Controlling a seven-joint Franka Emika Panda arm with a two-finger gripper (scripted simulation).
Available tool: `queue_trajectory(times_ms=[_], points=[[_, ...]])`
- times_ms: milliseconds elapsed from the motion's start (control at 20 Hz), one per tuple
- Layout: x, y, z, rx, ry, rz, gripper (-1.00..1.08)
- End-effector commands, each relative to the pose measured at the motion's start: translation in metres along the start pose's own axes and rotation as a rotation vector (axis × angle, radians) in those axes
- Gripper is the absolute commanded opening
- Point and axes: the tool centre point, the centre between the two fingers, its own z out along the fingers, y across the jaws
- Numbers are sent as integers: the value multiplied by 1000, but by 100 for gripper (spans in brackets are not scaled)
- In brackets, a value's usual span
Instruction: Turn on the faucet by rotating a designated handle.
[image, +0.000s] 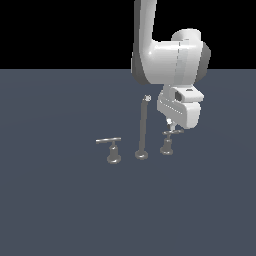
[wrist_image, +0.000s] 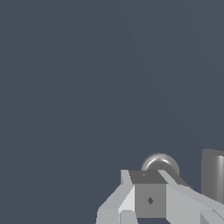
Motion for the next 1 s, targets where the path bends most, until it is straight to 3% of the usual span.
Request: queue_trajectory(times_ms=[0, 450, 550, 950], points=[[0, 0, 0, 1, 0, 1, -100], [20, 33, 0, 1, 0, 1, -100], [13, 23, 0, 8, 1, -9, -100], [12, 52, 0, 4, 0, -3, -100]])
